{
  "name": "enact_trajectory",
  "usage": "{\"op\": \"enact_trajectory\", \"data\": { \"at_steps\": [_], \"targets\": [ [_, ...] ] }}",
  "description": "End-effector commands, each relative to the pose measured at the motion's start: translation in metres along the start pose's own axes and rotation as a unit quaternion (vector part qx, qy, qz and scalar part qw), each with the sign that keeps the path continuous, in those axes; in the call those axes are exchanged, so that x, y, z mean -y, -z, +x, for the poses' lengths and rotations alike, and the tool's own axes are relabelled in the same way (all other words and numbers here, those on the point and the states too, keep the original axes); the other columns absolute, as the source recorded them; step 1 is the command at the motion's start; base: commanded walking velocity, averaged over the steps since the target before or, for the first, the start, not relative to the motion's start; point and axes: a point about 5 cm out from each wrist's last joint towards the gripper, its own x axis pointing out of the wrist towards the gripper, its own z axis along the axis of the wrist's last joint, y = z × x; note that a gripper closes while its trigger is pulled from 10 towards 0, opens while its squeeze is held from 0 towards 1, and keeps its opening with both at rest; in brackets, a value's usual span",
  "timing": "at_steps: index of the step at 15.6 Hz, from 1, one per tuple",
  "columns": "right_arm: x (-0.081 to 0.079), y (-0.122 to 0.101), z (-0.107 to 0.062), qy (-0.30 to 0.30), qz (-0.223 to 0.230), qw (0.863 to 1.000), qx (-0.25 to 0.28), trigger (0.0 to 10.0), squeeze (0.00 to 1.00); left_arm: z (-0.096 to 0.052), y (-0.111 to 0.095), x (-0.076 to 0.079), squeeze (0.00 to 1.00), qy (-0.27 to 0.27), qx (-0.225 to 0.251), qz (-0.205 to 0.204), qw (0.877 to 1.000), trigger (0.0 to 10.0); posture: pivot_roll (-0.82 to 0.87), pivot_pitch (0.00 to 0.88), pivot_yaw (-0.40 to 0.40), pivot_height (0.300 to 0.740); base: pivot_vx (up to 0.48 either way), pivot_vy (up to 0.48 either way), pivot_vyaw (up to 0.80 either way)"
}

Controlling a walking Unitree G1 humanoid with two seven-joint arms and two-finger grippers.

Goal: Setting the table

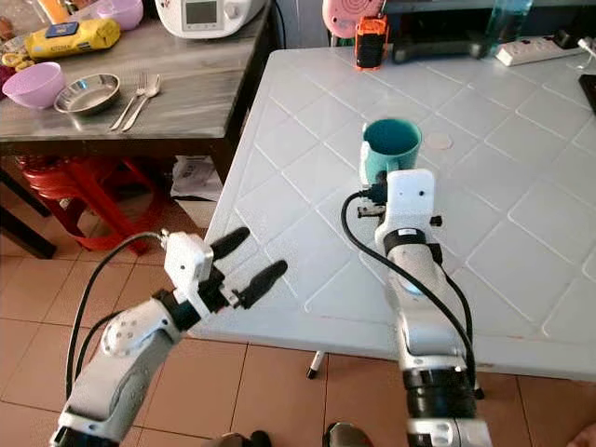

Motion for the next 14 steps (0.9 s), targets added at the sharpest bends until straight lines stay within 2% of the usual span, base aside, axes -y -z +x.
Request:
{"op": "enact_trajectory", "data": {
  "at_steps": [1, 2, 4, 6, 7, 8, 10, 11, 14],
  "targets": [
    [-0.002, -0.006, -0.002, -0.007, 0.010, 1.000, 0.013, 0.0, 0.00, -0.004, 0.002, -0.005, 0.00, -0.012, -0.006, 0.004, 1.000, 10.0, -0.17, 0.137, 0.110, 0.740, 0.000, 0.000, 0.00],
    [-0.001, -0.006, -0.008, -0.016, 0.014, 1.000, 0.008, 10.0, 0.00, -0.004, 0.000, -0.012, 0.00, -0.032, 0.000, 0.009, 0.999, 10.0, -0.17, 0.128, 0.108, 0.740, 0.000, 0.000, 0.00],
    [0.006, -0.008, -0.014, -0.010, 0.028, 1.000, 0.008, 10.0, 0.00, -0.001, -0.003, -0.028, 0.00, -0.099, 0.006, 0.015, 0.995, 10.0, -0.17, 0.121, 0.106, 0.740, 0.000, 0.000, 0.00],
    [0.009, -0.017, -0.016, -0.010, 0.038, 0.999, 0.018, 10.0, 0.00, 0.000, -0.005, -0.053, 0.00, -0.212, -0.003, 0.054, 0.976, 10.0, -0.18, 0.112, 0.107, 0.740, 0.000, 0.000, 0.00],
    [0.008, -0.022, -0.018, -0.030, 0.065, 0.997, 0.029, 10.0, 0.00, -0.001, -0.006, -0.059, 0.00, -0.238, -0.003, 0.063, 0.969, 10.0, -0.18, 0.112, 0.107, 0.740, 0.000, 0.000, 0.00],
    [0.015, -0.026, -0.023, -0.022, 0.073, 0.997, 0.033, 10.0, 0.00, -0.003, -0.008, -0.072, 0.00, -0.283, -0.006, 0.067, 0.957, 10.0, -0.19, 0.106, 0.106, 0.740, 0.000, 0.000, 0.00],
    [0.021, -0.020, -0.029, -0.011, 0.090, 0.996, 0.007, 10.0, 0.00, -0.003, -0.008, -0.079, 0.00, -0.296, -0.009, 0.072, 0.952, 10.0, -0.19, 0.105, 0.104, 0.740, 0.000, 0.000, 0.00],
    [0.026, -0.017, -0.036, 0.004, 0.078, 0.997, 0.005, 10.0, 0.00, -0.002, -0.007, -0.080, 0.00, -0.297, -0.010, 0.067, 0.952, 10.0, -0.19, 0.105, 0.102, 0.740, 0.000, 0.000, 0.00],
    [0.026, -0.018, -0.040, -0.004, 0.076, 0.997, -0.003, 10.0, 0.00, 0.002, -0.006, -0.077, 0.00, -0.290, -0.005, 0.065, 0.955, 10.0, -0.19, 0.100, 0.106, 0.740, 0.000, 0.179, 0.00]
  ]
}}
